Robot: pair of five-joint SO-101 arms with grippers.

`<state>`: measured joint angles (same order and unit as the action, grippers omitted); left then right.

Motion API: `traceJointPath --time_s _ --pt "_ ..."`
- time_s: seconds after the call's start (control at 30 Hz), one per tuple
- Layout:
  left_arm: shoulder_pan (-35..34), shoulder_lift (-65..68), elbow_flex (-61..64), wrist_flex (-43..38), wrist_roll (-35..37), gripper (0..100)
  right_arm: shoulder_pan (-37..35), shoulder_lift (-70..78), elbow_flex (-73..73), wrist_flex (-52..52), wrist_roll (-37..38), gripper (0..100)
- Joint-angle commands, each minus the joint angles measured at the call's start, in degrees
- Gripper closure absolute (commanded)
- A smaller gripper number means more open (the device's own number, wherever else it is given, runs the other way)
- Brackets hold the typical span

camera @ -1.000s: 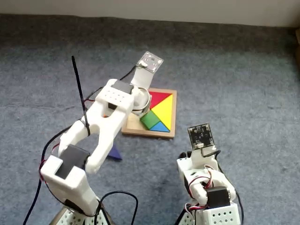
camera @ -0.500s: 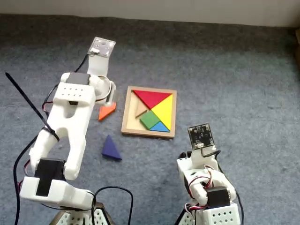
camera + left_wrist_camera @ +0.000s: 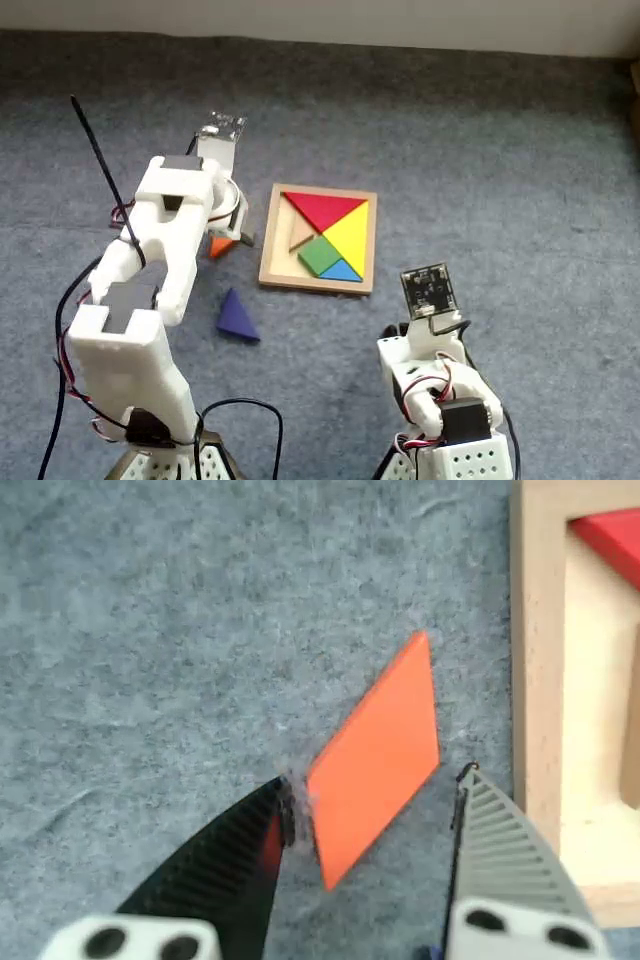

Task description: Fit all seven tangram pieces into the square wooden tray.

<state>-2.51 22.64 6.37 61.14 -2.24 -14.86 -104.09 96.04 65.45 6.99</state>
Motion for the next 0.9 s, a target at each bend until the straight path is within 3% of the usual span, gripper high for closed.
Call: traceJointPath --time_s 0.0,0.37,0.5,0.87 --pt "-0.84 2.42 -7.08 2.9 0.26 74 0.66 -0.75 6.81 0.13 -0.53 94.3" --pt "-0.4 5.14 -9.98 3.87 0.18 87 0.66 -0.75 6.81 0.22 -0.53 94.3" --pt "0.22 4.79 -9.98 5.01 0.35 96 0.66 -0.75 6.81 0.22 -0.53 94.3" --pt "5.85 -8.48 -0.75 5.19 0.62 97 0.66 -0.75 6.81 0.31 -0.53 94.3"
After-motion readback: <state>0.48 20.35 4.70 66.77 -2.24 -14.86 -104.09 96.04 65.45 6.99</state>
